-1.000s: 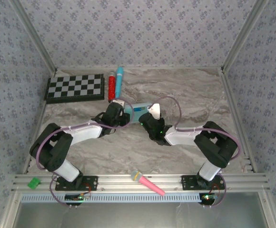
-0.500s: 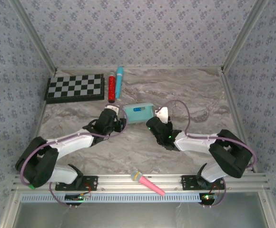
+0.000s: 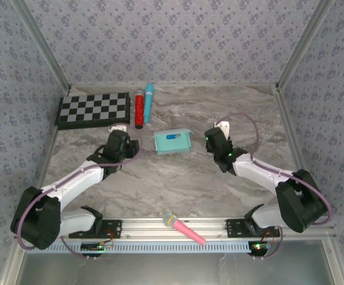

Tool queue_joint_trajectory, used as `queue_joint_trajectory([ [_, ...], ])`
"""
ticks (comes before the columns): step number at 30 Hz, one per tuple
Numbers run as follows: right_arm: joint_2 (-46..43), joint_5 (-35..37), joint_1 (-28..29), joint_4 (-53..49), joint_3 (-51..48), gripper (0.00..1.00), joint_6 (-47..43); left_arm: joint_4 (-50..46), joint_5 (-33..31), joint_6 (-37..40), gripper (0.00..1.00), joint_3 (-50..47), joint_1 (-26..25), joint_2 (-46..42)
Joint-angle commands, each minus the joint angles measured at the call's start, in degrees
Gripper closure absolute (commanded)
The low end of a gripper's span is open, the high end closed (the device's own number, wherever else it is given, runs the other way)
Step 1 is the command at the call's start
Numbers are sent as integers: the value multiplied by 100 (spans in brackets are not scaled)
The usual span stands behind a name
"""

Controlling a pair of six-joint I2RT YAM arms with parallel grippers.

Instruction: Fold the paper box

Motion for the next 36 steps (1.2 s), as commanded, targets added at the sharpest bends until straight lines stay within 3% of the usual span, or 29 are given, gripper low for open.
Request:
queue_joint_trajectory([
  [1, 21, -1635, -437, -480, 584, 56, -185, -431, 517, -112, 28, 677, 246, 200],
  [13, 1562, -4054, -957, -1803, 3008, 50, -630, -1465, 2194, -272, 25, 2777, 456, 1554],
  [22, 2358, -4560, -907, -2174, 3741, 50, -693, -1338, 2937, -491, 25, 3183, 428, 2132],
  [36, 2760, -4774, -846, -2369, 3834, 50, -801, -1247, 3314, -532, 27, 3259, 267, 2687],
])
